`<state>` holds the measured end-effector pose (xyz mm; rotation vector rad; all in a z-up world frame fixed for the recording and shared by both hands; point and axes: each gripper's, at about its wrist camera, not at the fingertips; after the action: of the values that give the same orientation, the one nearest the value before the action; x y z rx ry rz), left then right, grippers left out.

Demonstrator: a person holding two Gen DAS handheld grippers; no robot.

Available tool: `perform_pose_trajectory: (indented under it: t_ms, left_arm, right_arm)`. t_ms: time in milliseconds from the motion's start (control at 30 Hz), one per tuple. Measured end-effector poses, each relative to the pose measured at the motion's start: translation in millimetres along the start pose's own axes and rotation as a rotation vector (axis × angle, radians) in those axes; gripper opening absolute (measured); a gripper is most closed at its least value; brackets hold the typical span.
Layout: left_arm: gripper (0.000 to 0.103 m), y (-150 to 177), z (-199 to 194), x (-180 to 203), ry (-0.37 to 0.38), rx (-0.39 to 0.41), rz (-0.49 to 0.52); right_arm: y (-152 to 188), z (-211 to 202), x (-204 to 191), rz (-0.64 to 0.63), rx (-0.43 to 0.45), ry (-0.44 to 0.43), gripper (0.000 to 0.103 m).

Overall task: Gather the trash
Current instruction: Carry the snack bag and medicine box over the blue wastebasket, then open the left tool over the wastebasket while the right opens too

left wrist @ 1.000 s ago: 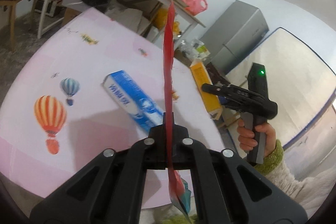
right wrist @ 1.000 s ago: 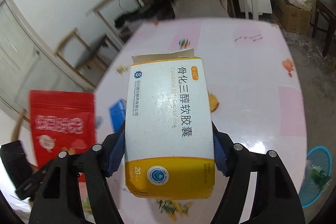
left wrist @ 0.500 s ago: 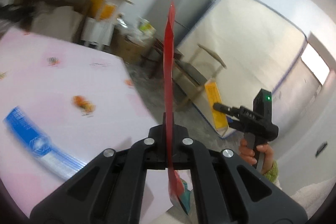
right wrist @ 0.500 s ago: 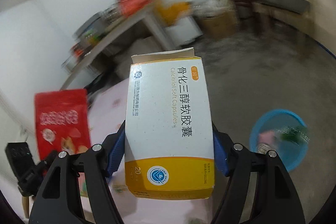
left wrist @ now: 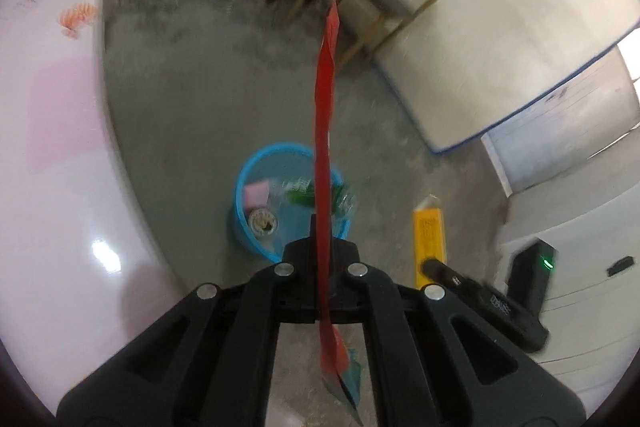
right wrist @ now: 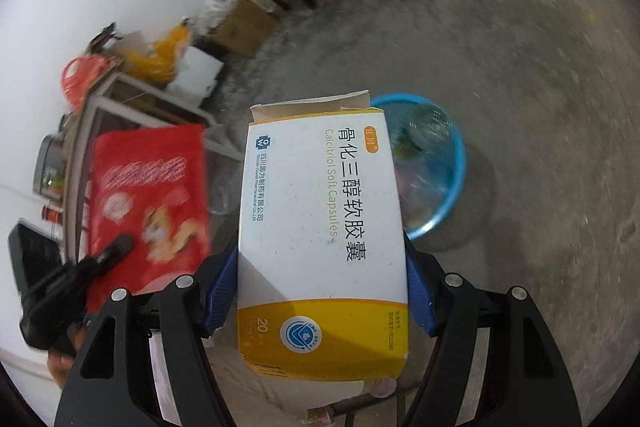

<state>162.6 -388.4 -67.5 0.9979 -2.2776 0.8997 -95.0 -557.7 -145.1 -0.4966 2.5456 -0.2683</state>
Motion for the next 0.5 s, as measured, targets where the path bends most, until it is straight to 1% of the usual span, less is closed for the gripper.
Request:
perform_pose_trajectory:
  t_ms: [33,67,133,200,233,300,333,367,400,433,467,500]
  left_arm:
    - [0.000,-4,28,2,-0.049,-0.037,0.006]
    - [0.000,-6,45,3,-0.068,-0.058,0.002]
    - [0.000,-13,81,0,-0.090,-0.104,-0.030]
    - [0.000,-19,122,-6,-0.095,-0.162,-0.088]
    - [0.000,-23,133,-9,-0.100,-0.173,-0.101]
    - [0.000,-30,160,-17,-0.135,-0.177,-0.128]
    - [0.004,-31,171,-23,-0.144,-0.170,-0.159]
    - [0.008,-33,181,-29,-0.137,-0.174,-0.186]
    - [0.023,-31,186,-35,-0.122,-0.184,-0.227]
    - [0.034,-27,190,-38,-0.112,-0.195,-0.261]
    - [0.034,-23,188,-42,-0.089,-0.204,-0.302]
    - [0.034,-22,185,-43,-0.062,-0.201,-0.322]
  right_arm:
    - [0,6,9,0.023,-0.008,0.003,0.069]
    - [-2,10,13,0.035,-0.010,0.000,0.069]
    - [1,11,27,0.065,-0.006,0.000,0.069]
    - [1,15,41,0.100,-0.006,0.001,0.069]
    - [1,15,47,0.114,-0.008,-0.003,0.069]
    - [3,14,64,0.134,-0.010,0.004,0.069]
    - [1,14,72,0.138,-0.011,0.014,0.069]
    - [0,14,75,0.139,-0.015,0.019,0.069]
    - [-1,11,80,0.137,-0.019,0.023,0.069]
    - [-1,10,84,0.133,-0.021,0.028,0.069]
    - [-2,9,89,0.129,-0.018,0.035,0.069]
    - [-2,8,95,0.126,-0.014,0.043,0.069]
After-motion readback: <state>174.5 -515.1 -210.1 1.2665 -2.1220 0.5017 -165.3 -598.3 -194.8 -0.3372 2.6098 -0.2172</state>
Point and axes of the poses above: each gripper's, at about its wrist camera, not at the fingertips, and z roughly the way its jaws point, x to its right, y to its underside, and after that the axes turned 11 degrees about y, right-handed
